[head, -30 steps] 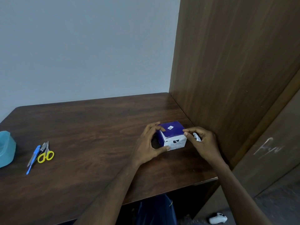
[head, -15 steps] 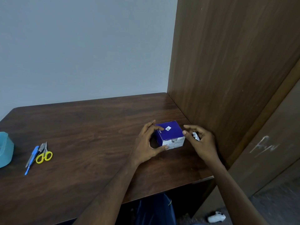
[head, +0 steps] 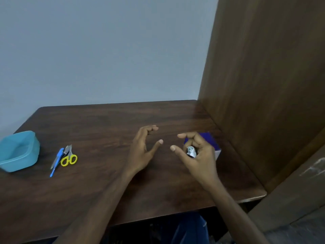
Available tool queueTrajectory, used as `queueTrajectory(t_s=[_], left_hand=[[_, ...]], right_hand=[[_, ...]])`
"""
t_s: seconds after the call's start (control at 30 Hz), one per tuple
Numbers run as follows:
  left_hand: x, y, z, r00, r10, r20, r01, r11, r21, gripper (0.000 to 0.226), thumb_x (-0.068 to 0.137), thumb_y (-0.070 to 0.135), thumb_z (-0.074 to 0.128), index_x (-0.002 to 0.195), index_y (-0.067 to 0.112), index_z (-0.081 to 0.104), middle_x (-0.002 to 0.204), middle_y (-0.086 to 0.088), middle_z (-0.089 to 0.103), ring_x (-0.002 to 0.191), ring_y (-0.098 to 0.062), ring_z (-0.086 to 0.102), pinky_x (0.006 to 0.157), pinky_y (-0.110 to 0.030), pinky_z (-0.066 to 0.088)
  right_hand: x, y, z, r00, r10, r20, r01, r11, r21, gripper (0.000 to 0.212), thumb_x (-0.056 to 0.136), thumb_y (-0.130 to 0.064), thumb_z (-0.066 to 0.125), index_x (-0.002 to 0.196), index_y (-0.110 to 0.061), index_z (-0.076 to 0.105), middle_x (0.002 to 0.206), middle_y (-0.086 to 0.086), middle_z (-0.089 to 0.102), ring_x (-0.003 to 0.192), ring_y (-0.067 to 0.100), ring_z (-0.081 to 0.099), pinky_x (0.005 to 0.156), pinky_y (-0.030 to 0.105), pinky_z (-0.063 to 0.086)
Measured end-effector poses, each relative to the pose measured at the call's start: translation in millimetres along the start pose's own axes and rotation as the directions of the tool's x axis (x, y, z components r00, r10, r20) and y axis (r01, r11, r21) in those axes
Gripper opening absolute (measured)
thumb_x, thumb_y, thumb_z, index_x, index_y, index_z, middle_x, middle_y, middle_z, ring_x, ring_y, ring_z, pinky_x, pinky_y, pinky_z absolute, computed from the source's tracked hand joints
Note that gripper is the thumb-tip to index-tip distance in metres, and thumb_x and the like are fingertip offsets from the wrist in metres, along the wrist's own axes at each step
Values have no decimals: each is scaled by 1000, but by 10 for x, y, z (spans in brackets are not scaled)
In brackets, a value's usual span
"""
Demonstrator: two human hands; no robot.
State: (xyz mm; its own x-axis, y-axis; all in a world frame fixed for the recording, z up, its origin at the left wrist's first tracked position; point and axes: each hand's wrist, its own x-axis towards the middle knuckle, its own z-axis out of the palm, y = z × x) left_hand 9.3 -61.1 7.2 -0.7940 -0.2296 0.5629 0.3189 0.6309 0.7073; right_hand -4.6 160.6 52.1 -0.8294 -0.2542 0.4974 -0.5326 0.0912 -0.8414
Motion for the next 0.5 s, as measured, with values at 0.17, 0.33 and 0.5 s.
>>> queueTrajectory(t_s=[0.17, 0.33, 0.5], left_hand=[[75, -438, -603, 991, -108, -77, 116, 987, 109, 31, 101, 32, 73, 129, 22, 65, 131, 9, 65, 116, -3, 66, 93, -26, 53], [156, -857, -840, 977, -212, 3, 186, 867, 461, 26, 105, 39, 63, 125, 22, 64, 125, 2, 65, 117, -21, 63, 98, -47, 54], [145, -998, -733, 979, -172, 112, 42, 703, 710, 33, 105, 47, 50, 127, 24, 56, 126, 3, 58, 120, -23, 53, 92, -42, 47]], right_hand=[[211, 27, 1092, 968, 192, 162, -231, 935, 269, 15, 95, -26, 81, 106, -19, 74, 65, -17, 61, 61, 6, 54, 62, 29, 47], [681, 588, 1910, 923, 337, 186, -381, 870, 314, 16, 110, -23, 57, 106, -21, 72, 67, -10, 63, 62, 5, 56, 60, 25, 43], [891, 926, 2130, 947, 255, 193, -301, 915, 269, 32, 113, -31, 47, 106, -19, 75, 79, -4, 71, 71, 4, 60, 60, 20, 45]])
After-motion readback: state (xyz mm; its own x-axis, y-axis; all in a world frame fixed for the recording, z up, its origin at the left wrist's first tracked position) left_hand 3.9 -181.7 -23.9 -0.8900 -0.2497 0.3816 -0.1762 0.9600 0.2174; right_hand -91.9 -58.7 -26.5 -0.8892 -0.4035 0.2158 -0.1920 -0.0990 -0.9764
